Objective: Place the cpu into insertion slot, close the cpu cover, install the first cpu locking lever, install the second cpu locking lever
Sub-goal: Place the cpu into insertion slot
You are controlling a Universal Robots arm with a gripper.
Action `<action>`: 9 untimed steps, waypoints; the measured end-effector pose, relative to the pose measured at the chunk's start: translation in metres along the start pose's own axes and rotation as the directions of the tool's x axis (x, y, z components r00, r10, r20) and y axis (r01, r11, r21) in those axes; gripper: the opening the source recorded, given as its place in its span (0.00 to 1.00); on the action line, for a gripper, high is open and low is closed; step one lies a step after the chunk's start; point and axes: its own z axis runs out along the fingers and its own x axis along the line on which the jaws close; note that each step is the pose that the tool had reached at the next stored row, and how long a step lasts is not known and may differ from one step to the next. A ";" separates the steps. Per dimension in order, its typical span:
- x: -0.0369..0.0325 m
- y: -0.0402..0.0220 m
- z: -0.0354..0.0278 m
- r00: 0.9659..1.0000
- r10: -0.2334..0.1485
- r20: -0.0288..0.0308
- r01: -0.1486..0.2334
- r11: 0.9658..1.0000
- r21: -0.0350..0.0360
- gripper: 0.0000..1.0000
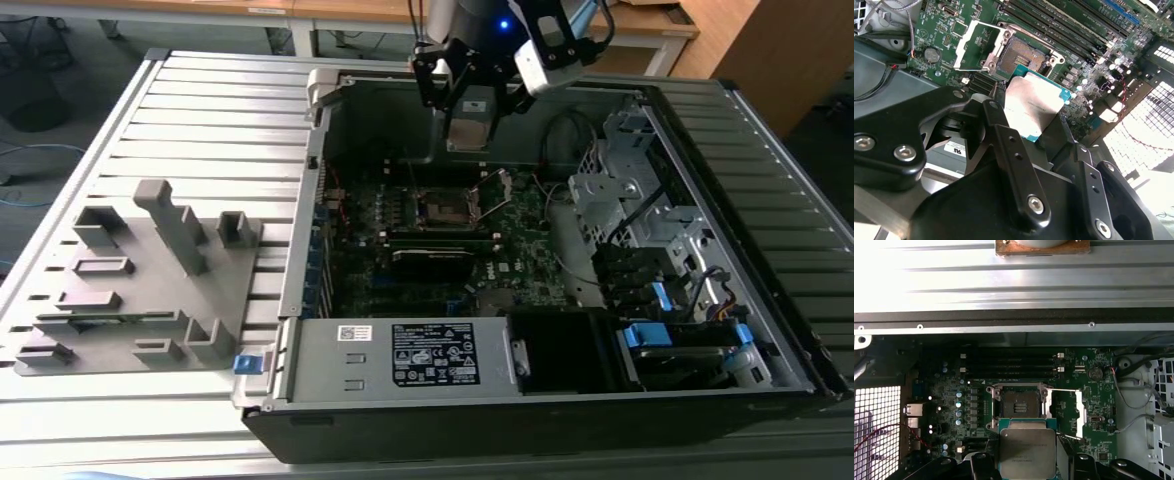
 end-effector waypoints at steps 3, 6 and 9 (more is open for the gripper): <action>0.0001 0.0000 0.0001 1.000 0.000 0.000 0.000 1.000 0.000 0.54; 0.0013 -0.0001 0.0005 1.000 0.000 0.000 0.000 1.000 0.000 0.54; 0.0028 -0.0002 0.0012 1.000 0.000 0.000 0.000 1.000 0.000 0.54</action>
